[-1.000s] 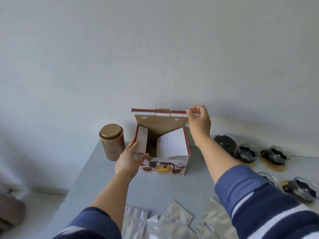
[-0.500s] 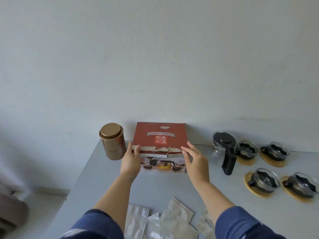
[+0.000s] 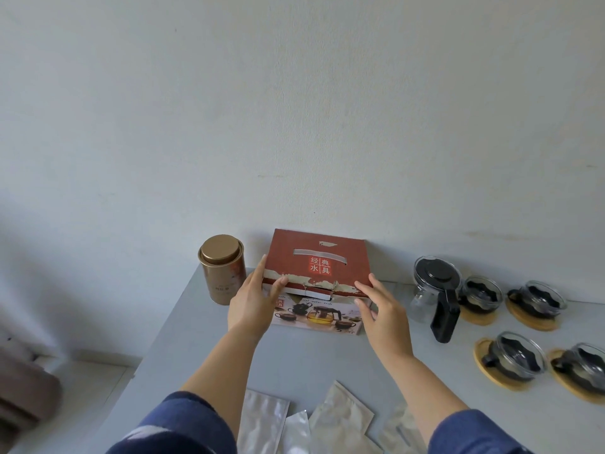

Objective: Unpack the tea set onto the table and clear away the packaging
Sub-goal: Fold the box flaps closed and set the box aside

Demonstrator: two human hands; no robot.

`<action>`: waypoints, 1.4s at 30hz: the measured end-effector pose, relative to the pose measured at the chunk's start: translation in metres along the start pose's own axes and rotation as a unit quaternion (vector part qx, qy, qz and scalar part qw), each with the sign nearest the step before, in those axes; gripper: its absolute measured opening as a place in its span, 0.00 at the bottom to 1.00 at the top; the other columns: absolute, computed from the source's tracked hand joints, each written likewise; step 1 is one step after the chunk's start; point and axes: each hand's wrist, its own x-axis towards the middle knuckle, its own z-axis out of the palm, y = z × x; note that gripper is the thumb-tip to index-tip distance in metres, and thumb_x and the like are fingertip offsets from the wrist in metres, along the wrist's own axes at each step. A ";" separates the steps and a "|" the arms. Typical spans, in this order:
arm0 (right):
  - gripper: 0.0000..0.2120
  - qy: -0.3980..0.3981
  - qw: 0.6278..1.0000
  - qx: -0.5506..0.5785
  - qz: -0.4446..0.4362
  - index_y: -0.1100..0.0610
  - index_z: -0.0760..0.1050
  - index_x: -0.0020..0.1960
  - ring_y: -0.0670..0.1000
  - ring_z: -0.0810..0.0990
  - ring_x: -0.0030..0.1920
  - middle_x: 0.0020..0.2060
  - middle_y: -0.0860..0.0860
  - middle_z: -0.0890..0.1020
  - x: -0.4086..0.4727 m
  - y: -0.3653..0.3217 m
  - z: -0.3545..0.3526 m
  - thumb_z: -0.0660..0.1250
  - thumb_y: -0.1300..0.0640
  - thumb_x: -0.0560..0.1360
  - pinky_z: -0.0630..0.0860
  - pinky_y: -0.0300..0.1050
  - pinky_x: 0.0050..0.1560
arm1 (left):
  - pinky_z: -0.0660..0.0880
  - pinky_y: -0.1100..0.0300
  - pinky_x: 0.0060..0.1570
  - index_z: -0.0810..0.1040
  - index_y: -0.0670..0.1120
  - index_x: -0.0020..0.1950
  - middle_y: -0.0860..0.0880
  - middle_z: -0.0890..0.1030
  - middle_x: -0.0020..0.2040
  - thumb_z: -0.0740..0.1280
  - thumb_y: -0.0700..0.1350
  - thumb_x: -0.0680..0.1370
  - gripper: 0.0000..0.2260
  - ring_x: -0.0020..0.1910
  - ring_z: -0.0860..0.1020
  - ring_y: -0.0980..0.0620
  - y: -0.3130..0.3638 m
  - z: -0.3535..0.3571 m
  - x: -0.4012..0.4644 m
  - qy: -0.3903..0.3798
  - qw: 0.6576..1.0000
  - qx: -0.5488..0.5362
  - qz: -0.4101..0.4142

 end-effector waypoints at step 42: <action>0.17 -0.081 0.996 -0.036 0.009 0.51 0.76 0.66 0.49 0.69 0.71 0.73 0.49 0.67 0.008 -0.021 -0.014 0.63 0.60 0.78 0.69 0.40 0.65 | 0.76 0.55 0.51 0.71 0.49 0.70 0.49 0.82 0.58 0.68 0.52 0.77 0.22 0.56 0.79 0.48 0.005 -0.006 -0.009 0.077 0.995 -0.052 -0.021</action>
